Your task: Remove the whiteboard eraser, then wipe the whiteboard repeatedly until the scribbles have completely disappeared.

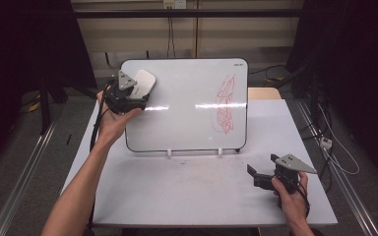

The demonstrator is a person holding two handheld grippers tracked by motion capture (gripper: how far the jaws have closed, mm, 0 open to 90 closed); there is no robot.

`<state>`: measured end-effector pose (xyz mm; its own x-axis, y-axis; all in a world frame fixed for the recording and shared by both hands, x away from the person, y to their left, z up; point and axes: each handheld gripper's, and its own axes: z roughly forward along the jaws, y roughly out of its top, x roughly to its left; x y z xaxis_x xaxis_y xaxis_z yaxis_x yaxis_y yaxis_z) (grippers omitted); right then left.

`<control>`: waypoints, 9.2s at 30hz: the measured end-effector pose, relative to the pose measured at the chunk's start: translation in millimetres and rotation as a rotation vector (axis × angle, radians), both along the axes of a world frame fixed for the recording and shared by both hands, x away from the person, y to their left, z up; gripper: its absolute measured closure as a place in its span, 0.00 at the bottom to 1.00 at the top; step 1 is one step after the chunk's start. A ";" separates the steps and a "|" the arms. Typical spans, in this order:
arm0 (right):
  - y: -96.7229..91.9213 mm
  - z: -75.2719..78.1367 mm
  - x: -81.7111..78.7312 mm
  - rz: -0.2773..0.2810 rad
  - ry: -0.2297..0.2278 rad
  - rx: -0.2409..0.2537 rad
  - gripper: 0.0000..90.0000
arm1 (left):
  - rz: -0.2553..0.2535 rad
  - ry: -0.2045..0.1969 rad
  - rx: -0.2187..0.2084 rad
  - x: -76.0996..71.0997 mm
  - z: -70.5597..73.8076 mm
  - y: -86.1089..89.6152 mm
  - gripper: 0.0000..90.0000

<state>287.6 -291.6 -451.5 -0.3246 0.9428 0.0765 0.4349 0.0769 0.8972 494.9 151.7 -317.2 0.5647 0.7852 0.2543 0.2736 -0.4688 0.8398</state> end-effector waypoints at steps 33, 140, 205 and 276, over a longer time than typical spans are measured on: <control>3.7 1.6 -1.0 -0.001 -0.002 -0.005 0.05 | -0.073 -0.096 -0.085 -35.1 18.3 -14.9 0.35; 4.1 -3.3 3.4 0.043 0.019 0.012 0.05 | -0.158 -0.246 0.205 12.7 10.3 -221.0 0.35; 5.2 -3.0 2.6 0.044 0.022 0.009 0.05 | -0.191 -0.253 0.261 -11.5 -13.2 -246.8 0.35; 5.1 -2.4 -0.6 0.047 0.016 0.009 0.05 | -0.256 -0.241 0.317 -21.5 -26.9 -254.5 0.35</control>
<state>287.0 -286.5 -453.8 -0.3673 0.9257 0.0902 0.4456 0.0900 0.8907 473.5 -102.8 -344.1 0.6253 0.4910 0.6066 -0.0695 -0.7392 0.6699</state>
